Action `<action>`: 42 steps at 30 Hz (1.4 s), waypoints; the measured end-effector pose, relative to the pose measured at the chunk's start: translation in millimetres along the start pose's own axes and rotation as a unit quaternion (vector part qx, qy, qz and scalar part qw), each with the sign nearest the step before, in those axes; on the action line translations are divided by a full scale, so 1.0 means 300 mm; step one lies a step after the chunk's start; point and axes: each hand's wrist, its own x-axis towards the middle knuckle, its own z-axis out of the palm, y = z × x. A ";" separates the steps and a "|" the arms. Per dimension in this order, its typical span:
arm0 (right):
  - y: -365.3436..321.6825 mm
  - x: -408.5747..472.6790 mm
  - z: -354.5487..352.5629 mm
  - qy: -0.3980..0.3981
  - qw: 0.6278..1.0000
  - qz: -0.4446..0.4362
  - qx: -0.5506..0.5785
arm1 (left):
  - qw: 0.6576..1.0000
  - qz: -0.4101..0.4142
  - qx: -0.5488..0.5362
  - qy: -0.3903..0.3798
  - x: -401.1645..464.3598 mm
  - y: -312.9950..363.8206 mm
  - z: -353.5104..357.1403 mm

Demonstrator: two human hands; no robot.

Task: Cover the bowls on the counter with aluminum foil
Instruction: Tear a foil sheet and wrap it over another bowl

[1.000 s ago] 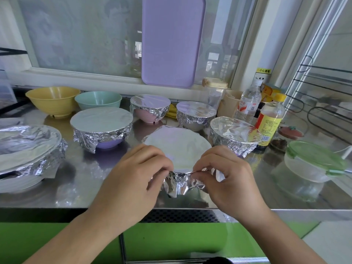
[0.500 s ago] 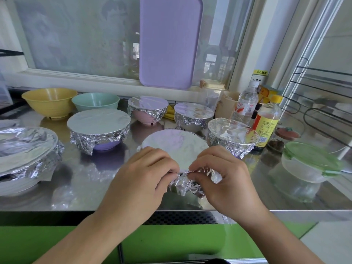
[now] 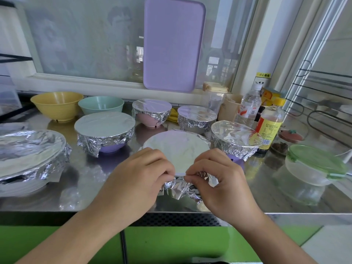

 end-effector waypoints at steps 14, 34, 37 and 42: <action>-0.003 0.003 0.041 0.017 0.995 -0.050 -0.084 | 0.992 0.067 0.104 0.003 -0.013 -0.002 0.025; -0.038 -0.052 0.043 -0.021 0.988 0.150 -0.025 | 0.952 -0.290 -0.071 -0.065 -0.071 0.002 0.017; -0.030 -0.055 0.043 -0.016 0.986 0.166 -0.033 | 0.956 -0.282 -0.076 -0.031 -0.072 -0.001 0.017; -0.027 -0.051 0.019 -0.040 0.988 0.149 -0.010 | 0.961 -0.262 -0.086 -0.027 -0.081 -0.039 0.011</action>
